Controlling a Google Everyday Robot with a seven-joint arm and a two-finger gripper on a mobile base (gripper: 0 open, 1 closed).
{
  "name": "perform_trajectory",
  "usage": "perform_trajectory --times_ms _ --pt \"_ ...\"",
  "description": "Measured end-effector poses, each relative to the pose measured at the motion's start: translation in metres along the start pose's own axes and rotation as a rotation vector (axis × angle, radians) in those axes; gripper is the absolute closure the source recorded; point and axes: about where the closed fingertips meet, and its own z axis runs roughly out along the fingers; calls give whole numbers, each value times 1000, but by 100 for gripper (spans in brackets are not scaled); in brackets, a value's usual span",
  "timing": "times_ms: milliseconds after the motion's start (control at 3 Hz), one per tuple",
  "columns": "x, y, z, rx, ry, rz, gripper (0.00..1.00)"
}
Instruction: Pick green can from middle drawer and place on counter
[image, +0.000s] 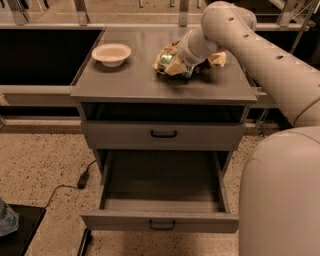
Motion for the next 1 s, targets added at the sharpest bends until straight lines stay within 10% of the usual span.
perform_trajectory --times_ms 667,1000 --pt "0 0 0 0 0 0 0" --pt "0 0 0 0 0 0 0"
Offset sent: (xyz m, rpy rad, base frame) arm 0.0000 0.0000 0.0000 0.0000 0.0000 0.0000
